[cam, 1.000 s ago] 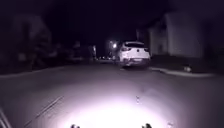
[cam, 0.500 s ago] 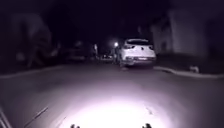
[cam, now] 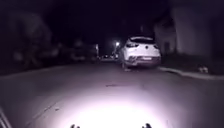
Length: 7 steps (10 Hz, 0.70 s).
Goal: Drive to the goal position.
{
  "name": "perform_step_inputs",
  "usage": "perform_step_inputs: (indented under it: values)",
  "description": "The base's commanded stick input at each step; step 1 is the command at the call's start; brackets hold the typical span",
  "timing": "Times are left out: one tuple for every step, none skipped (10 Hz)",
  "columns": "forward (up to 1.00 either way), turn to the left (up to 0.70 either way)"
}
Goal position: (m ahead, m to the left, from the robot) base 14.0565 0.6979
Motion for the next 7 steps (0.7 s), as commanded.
perform_step_inputs:
  values:
    - [0.85,0.00]
    - [0.85,0.00]
    - [0.85,0.00]
    - [0.85,0.00]
    - [0.85,0.00]
    - [0.85,0.00]
    - [0.85,0.00]
